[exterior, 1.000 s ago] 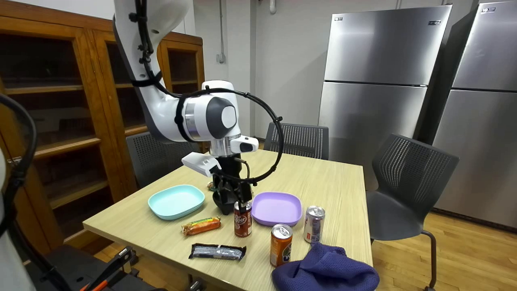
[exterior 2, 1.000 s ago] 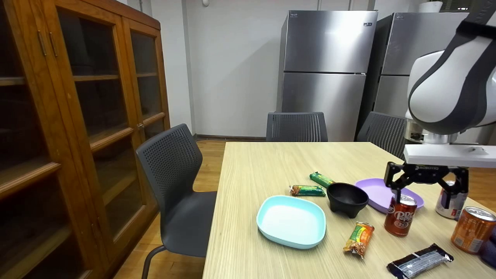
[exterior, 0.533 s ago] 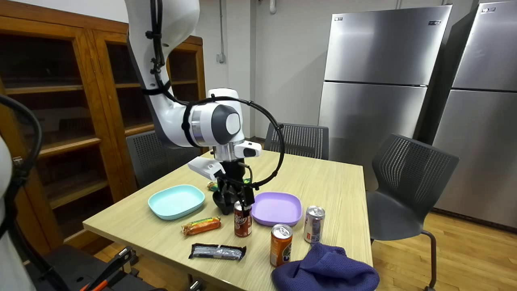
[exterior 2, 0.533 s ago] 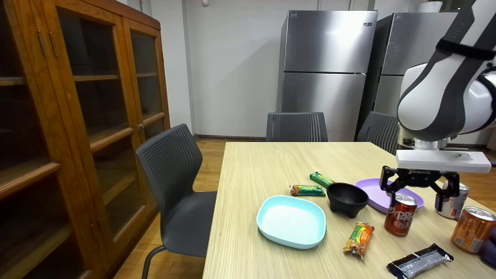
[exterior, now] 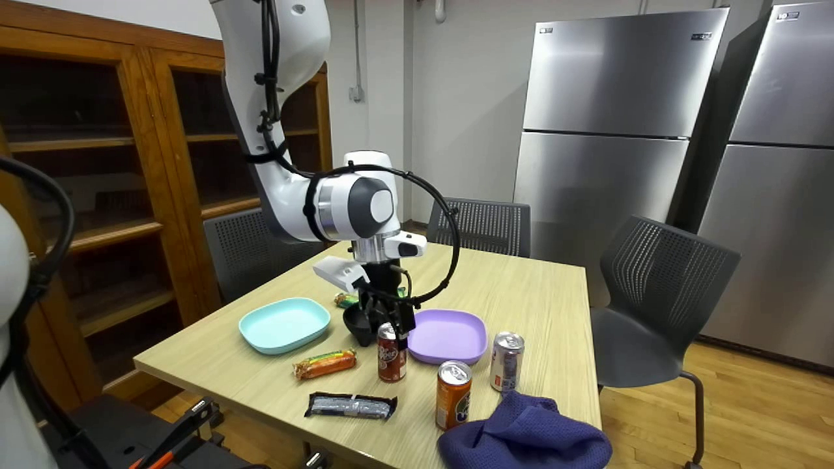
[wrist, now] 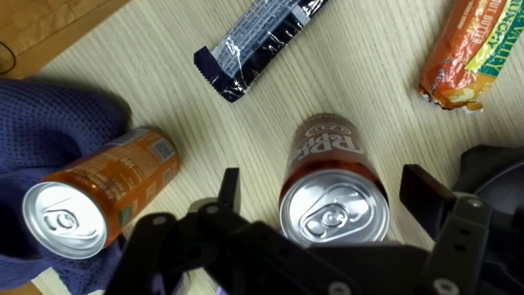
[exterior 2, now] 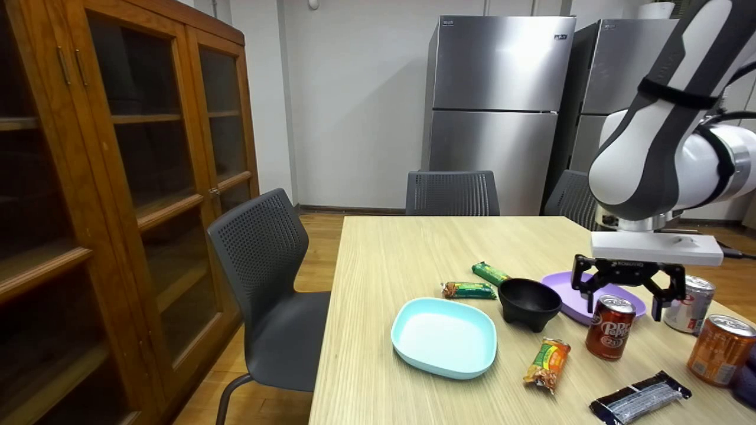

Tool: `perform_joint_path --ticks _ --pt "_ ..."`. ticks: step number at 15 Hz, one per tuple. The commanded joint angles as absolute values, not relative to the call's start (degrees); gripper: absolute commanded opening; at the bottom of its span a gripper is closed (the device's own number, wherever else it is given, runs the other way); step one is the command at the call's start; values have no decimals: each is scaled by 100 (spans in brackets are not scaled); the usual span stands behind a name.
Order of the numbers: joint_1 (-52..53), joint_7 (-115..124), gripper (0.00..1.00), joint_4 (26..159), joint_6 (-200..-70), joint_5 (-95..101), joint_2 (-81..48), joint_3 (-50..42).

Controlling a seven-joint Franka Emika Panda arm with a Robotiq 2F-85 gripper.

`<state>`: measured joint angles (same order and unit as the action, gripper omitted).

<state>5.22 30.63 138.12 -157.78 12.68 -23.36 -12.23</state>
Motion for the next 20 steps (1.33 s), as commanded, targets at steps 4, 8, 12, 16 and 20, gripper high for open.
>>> perform_joint_path --ticks 4,8,12,16,20 --pt "748 3047 66 13475 -15797 1031 -2656 -1386" --pt "734 2925 41 13577 -15788 960 -2495 -1385" --pt "774 2934 40 13796 -15688 999 -2153 -1476" --pt "767 2977 39 14012 -15660 1015 -1768 -1507" --pt "668 3007 39 14005 -15646 973 -1522 -1461"
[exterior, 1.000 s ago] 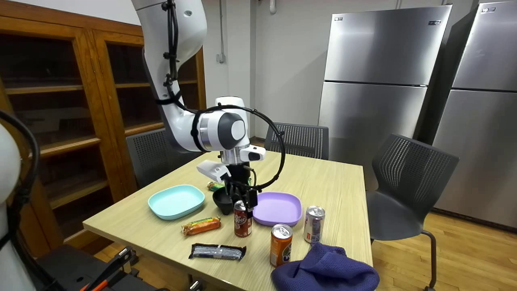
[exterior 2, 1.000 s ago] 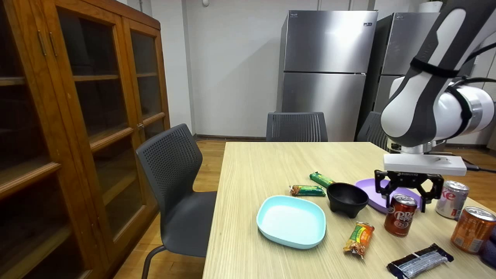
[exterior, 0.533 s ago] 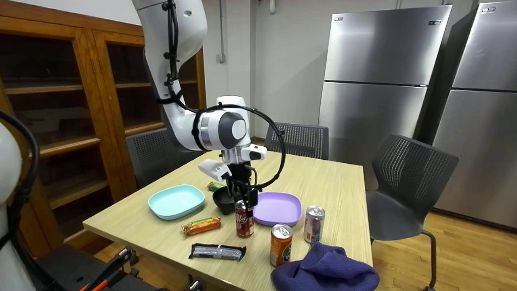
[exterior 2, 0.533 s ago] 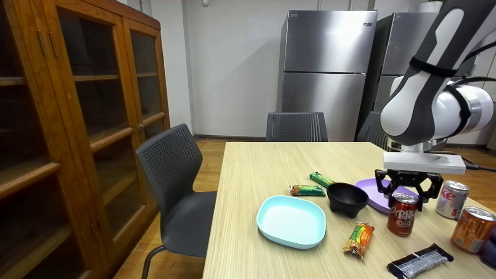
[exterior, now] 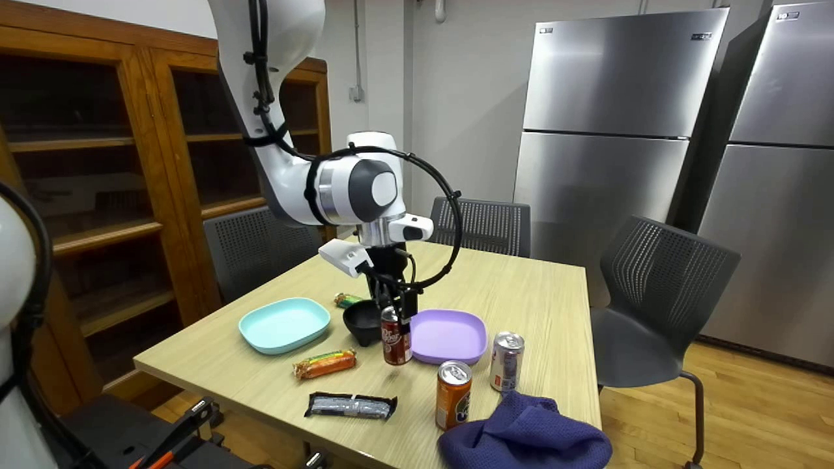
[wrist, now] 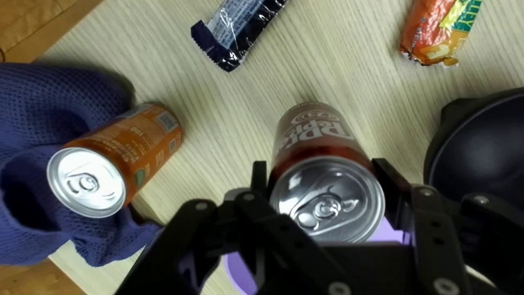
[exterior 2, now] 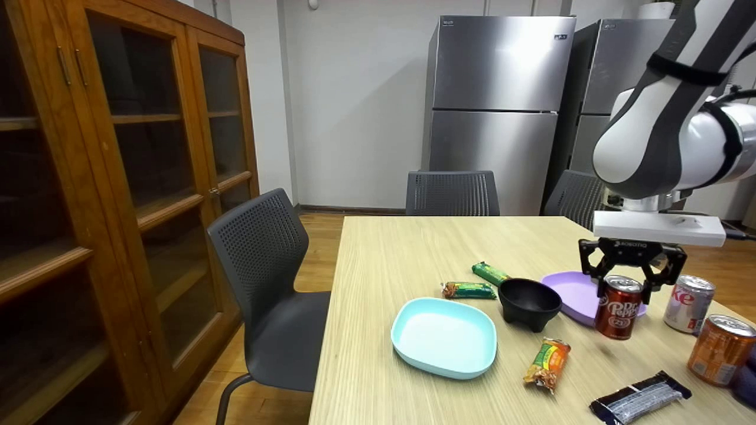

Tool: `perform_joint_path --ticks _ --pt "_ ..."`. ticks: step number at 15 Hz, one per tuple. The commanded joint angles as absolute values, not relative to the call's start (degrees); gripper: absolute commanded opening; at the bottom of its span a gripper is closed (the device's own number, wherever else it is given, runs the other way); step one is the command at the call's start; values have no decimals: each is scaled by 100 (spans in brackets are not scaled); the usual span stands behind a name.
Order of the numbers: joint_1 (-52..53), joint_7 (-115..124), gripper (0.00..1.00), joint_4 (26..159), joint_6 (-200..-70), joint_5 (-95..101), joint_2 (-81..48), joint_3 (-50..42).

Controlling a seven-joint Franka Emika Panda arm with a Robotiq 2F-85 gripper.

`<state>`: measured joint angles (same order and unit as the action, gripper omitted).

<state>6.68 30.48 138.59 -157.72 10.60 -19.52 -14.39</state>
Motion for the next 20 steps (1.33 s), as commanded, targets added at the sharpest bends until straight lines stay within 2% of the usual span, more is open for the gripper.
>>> perform_joint_path --ticks 1,10,20 --pt "623 2983 39 13956 -15625 921 -1494 -1427" --pt "360 2978 39 13106 -15415 78 -1804 -1201" --pt "426 3292 39 11708 -14977 -307 -2857 -1217"
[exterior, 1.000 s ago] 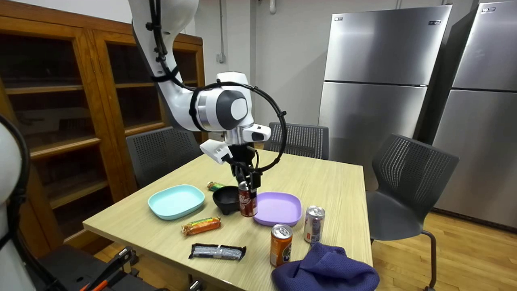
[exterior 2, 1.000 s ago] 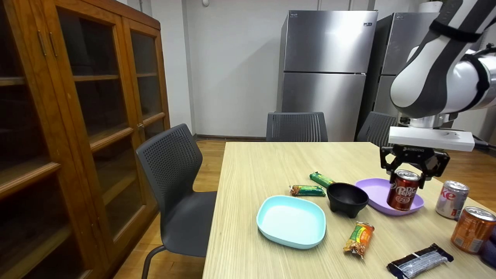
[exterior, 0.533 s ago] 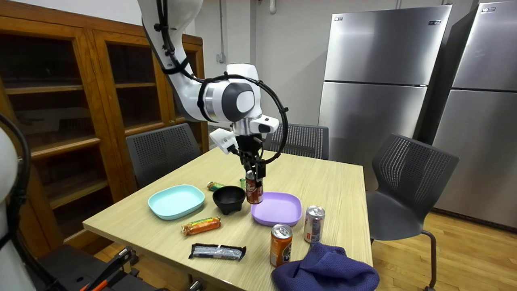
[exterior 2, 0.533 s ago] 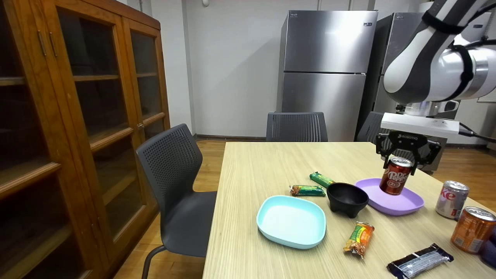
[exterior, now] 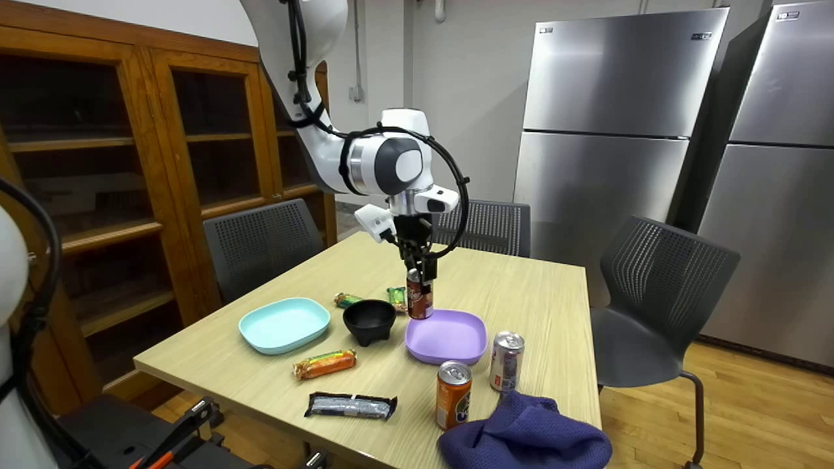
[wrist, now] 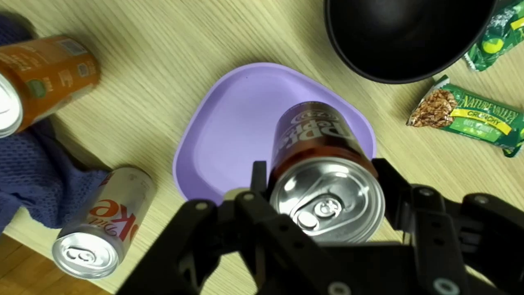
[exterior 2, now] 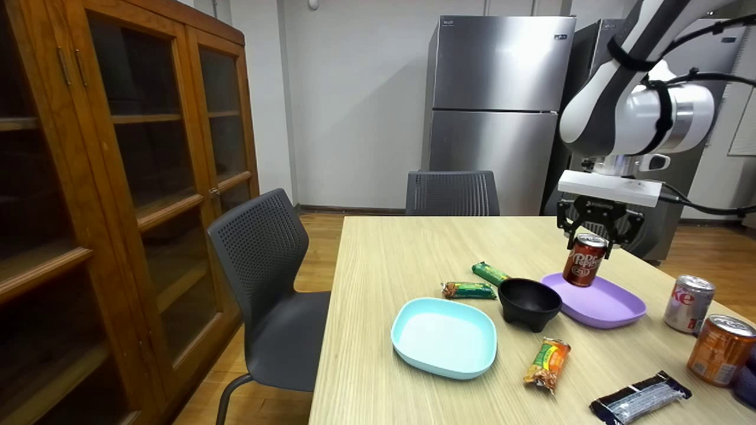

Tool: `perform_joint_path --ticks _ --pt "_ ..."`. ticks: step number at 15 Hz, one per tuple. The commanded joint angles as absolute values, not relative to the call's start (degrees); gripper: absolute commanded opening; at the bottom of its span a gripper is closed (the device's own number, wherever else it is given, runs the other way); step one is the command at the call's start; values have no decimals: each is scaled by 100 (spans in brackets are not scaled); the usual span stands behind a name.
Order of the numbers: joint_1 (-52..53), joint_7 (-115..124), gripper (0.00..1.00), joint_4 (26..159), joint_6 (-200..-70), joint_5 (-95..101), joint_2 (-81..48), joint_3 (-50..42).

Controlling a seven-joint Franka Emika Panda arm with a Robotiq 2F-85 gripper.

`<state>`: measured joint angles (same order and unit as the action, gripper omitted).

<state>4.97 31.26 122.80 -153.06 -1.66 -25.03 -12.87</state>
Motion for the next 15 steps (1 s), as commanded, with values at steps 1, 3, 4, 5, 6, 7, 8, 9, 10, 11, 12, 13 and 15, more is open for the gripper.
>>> perform_joint_path --ticks 1,3,4,5,6,7,8,9,10,11,12,13,15 --pt "395 3280 39 11582 -14922 -372 -2963 -1195" --pt "351 3269 39 11325 -14844 -513 -3201 -1170" --pt "341 3277 39 11215 -14818 -573 -3308 -1168" --pt "316 3273 39 11089 -14780 -649 -3428 -1153" --pt "309 3286 39 10979 -14743 -699 -3527 -1155" --pt "300 3305 39 10873 -14721 -747 -3627 -1160" --pt "292 3305 39 10778 -14684 -791 -3713 -1161" --pt "302 3324 39 10695 -14657 -814 -3791 -1178" --pt "303 3328 39 10621 -14628 -833 -3857 -1183" --pt "314 3350 39 10555 -14599 -838 -3922 -1194" --pt "319 3377 39 10495 -14563 -836 -3970 -1197" --pt "317 3395 39 10447 -14524 -837 -4007 -1192" --pt "344 3462 83 10366 -14399 -807 -4057 -1209"
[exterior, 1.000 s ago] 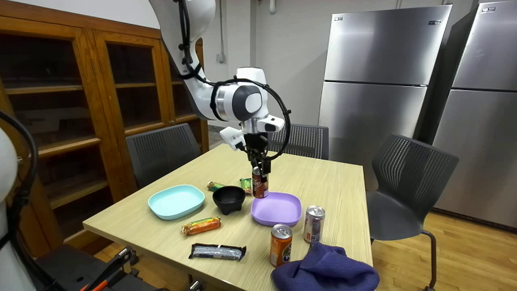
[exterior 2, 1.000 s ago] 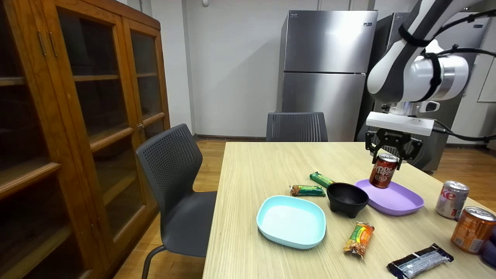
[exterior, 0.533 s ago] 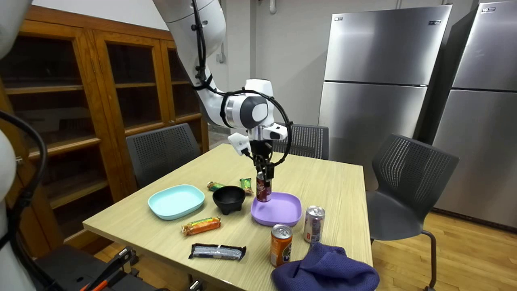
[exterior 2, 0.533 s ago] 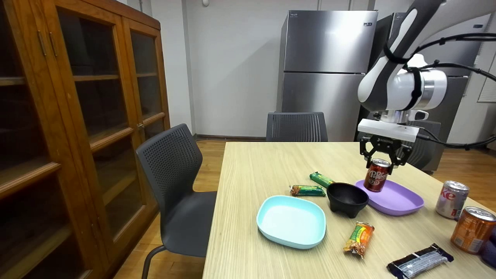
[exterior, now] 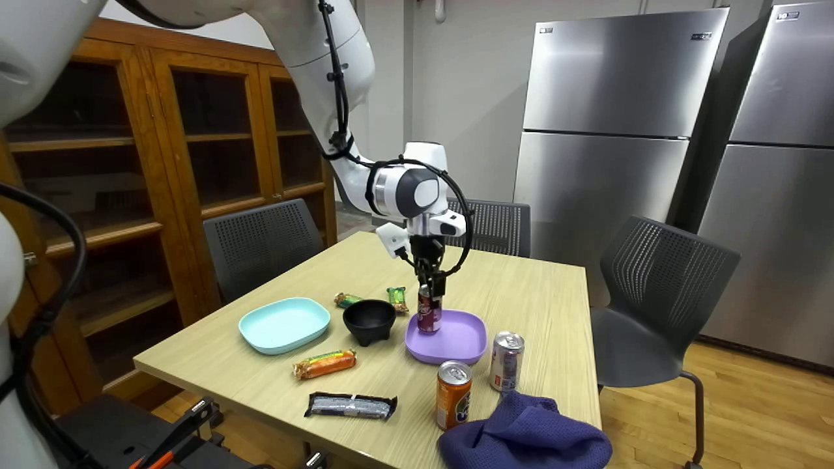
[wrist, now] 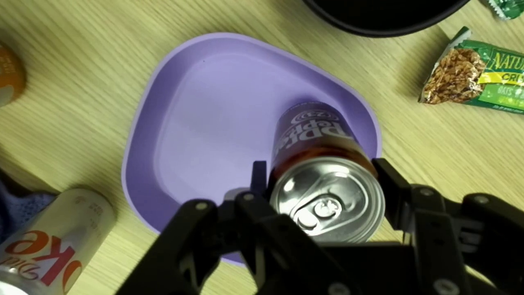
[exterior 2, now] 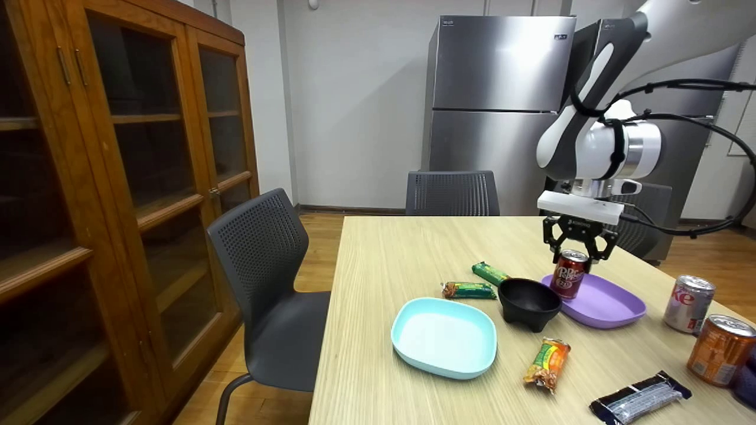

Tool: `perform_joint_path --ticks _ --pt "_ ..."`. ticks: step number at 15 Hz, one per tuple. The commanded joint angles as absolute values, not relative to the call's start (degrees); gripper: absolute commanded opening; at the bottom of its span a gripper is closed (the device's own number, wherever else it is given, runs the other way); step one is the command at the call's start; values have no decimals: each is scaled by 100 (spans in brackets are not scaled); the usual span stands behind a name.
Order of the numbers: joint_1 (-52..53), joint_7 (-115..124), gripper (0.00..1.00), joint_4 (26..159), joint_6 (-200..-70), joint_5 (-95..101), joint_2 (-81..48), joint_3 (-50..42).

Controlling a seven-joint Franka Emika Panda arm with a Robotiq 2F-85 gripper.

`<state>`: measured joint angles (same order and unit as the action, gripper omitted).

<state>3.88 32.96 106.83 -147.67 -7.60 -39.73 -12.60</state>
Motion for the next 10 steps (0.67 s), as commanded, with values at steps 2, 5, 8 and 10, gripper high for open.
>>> perform_joint_path --ticks 2,5,8,10 --pt "353 3477 95 10394 -14298 -788 -3992 -1210" --pt "378 3473 100 10564 -14113 -738 -3751 -1236" --pt "356 3371 100 10900 -13981 -702 -3356 -1232" --pt "350 3333 100 11169 -13969 -657 -3070 -1247"
